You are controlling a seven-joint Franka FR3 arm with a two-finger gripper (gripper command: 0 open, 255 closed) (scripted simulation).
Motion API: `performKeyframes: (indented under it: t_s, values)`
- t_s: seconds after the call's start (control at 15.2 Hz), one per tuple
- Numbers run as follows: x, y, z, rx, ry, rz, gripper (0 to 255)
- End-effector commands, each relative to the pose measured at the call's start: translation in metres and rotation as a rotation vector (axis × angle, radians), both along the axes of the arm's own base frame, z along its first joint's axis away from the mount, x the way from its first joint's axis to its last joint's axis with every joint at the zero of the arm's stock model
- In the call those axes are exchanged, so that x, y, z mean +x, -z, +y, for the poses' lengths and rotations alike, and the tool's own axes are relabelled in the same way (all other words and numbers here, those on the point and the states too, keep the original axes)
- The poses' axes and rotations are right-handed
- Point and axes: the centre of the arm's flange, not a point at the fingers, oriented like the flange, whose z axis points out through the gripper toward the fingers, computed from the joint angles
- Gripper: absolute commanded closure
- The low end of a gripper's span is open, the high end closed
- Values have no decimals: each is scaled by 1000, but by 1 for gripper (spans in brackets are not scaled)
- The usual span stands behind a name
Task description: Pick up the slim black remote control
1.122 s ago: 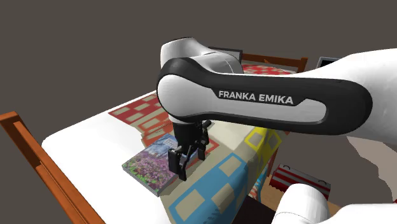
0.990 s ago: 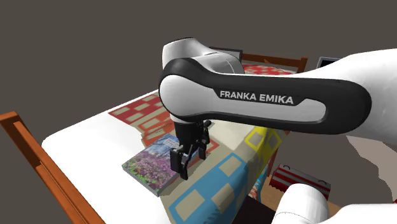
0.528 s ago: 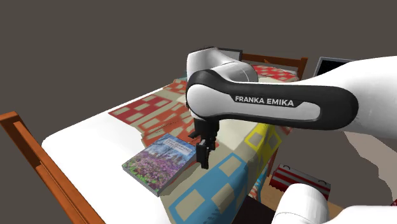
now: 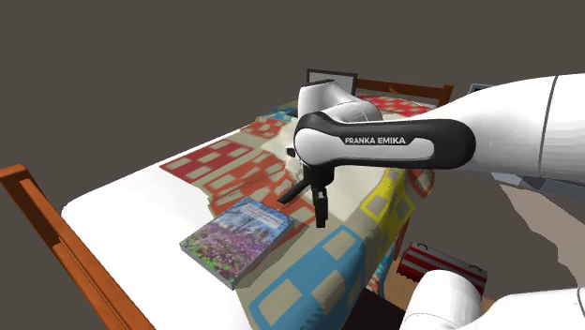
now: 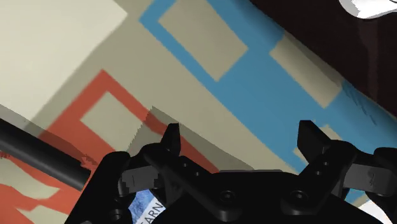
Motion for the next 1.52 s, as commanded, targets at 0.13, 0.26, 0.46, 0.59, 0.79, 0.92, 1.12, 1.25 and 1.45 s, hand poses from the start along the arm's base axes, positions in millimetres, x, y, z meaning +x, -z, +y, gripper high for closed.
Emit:
performKeyframes:
  t_s: [0.13, 0.26, 0.46, 0.59, 0.79, 0.92, 1.12, 1.25, 1.45]
  values:
    - [21, 17, -43, -1, -168, -27, 0]
    - [35, 24, -62, -1, -248, -40, 0]
    - [58, 35, -89, 0, -368, -59, 0]
    - [75, 42, -106, 0, -449, -72, 0]
    - [104, 52, -127, 0, -569, -91, 0]
    - [125, 58, -140, 1, -649, -104, 0]
    - [157, 67, -156, 1, -769, -123, 0]
    - [180, 72, -164, 1, -849, -136, 0]
    - [188, 85, -166, 1, -878, -141, 0]
